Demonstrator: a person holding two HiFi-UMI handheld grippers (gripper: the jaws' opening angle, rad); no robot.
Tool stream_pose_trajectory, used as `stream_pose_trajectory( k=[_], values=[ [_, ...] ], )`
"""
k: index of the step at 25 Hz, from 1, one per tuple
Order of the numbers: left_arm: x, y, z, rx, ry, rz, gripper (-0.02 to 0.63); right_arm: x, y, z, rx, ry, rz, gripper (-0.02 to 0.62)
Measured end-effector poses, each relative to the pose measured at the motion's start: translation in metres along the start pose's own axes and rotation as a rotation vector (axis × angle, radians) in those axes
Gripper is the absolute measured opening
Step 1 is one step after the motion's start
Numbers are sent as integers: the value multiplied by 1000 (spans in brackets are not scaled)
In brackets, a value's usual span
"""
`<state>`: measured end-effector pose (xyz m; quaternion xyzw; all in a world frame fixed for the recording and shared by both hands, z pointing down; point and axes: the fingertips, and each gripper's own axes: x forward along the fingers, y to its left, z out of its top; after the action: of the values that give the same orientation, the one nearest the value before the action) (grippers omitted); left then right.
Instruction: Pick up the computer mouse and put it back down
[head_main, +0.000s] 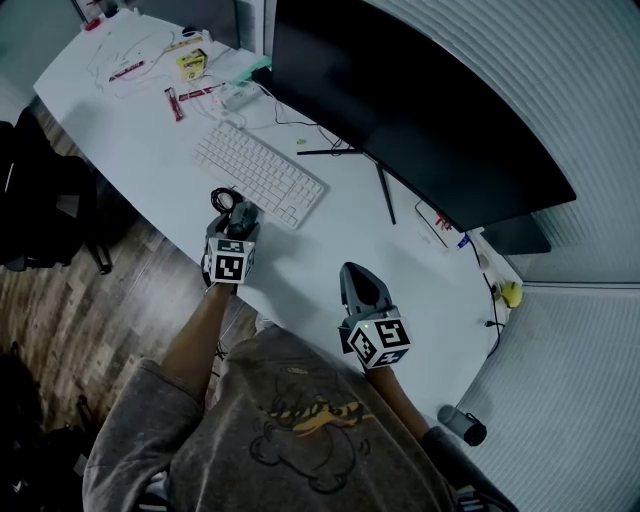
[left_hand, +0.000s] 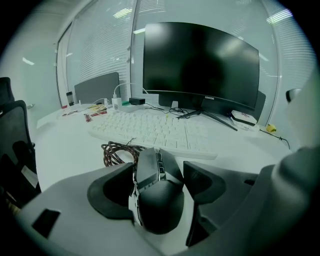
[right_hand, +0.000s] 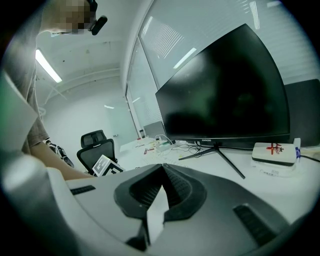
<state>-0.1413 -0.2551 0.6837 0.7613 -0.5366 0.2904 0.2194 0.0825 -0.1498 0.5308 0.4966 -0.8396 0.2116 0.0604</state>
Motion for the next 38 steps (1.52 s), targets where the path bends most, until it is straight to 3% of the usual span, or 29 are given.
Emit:
stream_pose_trajectory(
  k=[9,26,38],
  values=[
    [-27,8,29,-38,-93,6,307,-2,5,3,-9,-22,21,6],
    [-138,-25,96,-36,-318,-92,307,-8,22,8,-23,-59,62,6],
    [-201,-59,90,-107,-417,-116,307,-24,30,10,-44,-73,82,6]
  ],
)
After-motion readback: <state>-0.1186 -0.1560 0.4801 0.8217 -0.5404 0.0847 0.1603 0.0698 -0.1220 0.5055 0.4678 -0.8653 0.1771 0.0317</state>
